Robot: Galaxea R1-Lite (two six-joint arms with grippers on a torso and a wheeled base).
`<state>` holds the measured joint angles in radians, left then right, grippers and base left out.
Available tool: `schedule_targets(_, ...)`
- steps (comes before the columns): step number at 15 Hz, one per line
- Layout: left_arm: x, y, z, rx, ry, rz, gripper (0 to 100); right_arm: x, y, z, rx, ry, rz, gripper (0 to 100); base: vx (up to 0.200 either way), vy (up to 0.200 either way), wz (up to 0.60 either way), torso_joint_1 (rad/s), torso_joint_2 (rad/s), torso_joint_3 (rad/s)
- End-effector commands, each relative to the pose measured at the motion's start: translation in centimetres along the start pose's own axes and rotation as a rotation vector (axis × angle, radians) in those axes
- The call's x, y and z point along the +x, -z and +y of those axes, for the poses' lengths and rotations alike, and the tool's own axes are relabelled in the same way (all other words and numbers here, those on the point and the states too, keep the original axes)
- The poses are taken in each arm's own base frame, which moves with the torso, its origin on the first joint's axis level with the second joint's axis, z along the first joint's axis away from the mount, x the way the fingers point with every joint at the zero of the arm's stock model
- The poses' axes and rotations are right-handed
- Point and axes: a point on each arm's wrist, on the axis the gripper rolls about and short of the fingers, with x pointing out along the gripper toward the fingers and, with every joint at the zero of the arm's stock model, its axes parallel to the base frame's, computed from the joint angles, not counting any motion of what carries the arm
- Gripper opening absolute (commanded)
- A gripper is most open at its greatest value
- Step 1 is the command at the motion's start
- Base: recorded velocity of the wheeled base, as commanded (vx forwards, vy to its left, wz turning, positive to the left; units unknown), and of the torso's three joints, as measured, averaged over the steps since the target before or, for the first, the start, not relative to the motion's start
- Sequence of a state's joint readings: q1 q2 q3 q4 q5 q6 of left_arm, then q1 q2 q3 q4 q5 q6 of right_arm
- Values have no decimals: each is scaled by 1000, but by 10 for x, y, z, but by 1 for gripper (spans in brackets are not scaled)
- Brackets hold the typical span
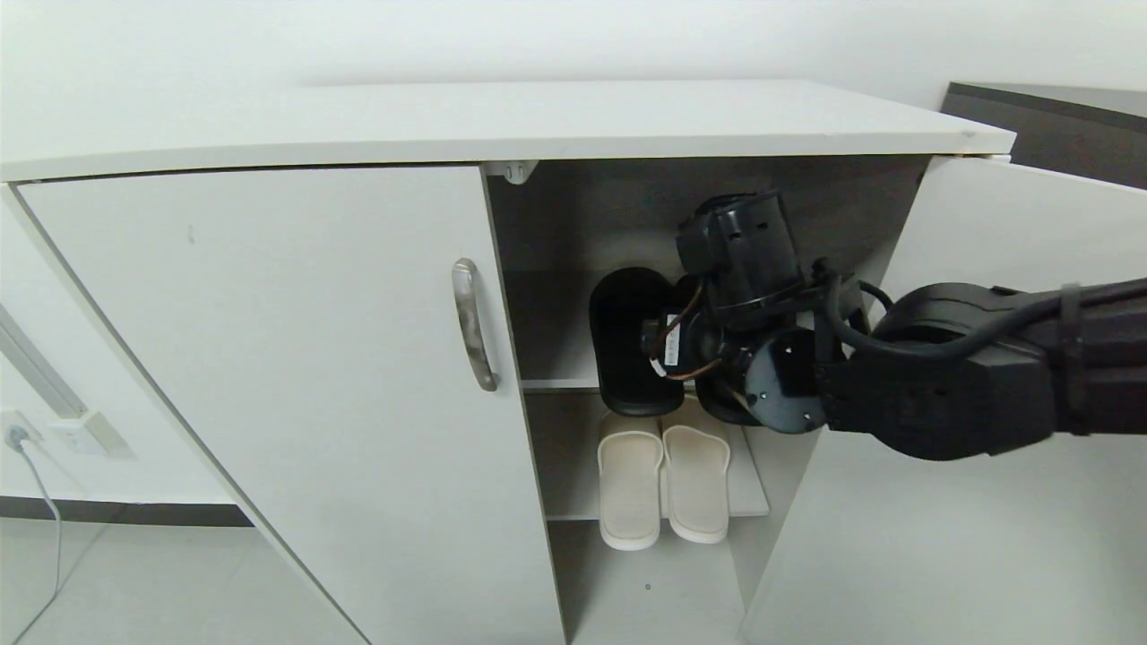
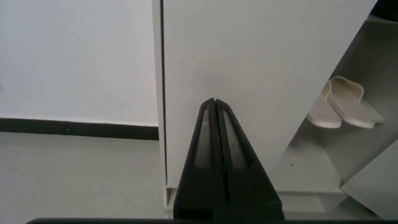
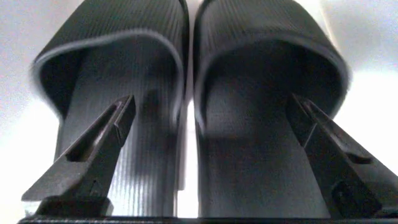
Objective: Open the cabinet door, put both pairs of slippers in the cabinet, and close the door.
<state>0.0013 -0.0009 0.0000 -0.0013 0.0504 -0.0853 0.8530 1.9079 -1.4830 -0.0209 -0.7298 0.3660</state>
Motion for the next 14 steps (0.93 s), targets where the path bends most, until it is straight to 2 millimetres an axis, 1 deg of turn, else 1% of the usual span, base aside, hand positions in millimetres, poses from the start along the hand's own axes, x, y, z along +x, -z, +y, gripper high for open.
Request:
schedule_targets(1, 0, 0, 0, -1, -1, 1, 0, -43, -6, -8, 5, -91, -4, 100, 0, 0, 0, 0, 0, 0)
schedule_targets(3, 0, 0, 0, -1, 1, 1, 0, -72, 1, -18, -4, -217, 24, 100, 0, 0, 0, 0, 0, 0)
schedule_targets(4, 0, 0, 0, -1, 1, 1, 0, -80, 4, -22, 2, -266, 24, 100, 0, 0, 0, 0, 0, 0)
schedule_targets(6, 0, 0, 0, -1, 3, 1, 0, -89, 12, -27, 1, -310, 21, 100, 0, 0, 0, 0, 0, 0)
schedule_targets(8, 0, 0, 0, -1, 1, 1, 0, -89, 25, -26, -40, -330, 48, 100, 0, 0, 0, 0, 0, 0)
schedule_targets(9, 0, 0, 0, -1, 1, 1, 0, -88, 26, -25, -43, -346, 54, 100, 0, 0, 0, 0, 0, 0)
schedule_targets(10, 0, 0, 0, -1, 1, 1, 0, -90, 33, -23, -52, -370, 66, 0, 0, 0, 0, 0, 0, 0)
schedule_targets(12, 0, 0, 0, 1, 3, 1, 0, -92, 45, -23, -97, -375, 87, 0, 0, 0, 0, 0, 0, 0)
schedule_targets(14, 0, 0, 0, 3, 6, 1, 0, -91, 50, -23, -118, -385, 70, 0, 0, 0, 0, 0, 0, 0)
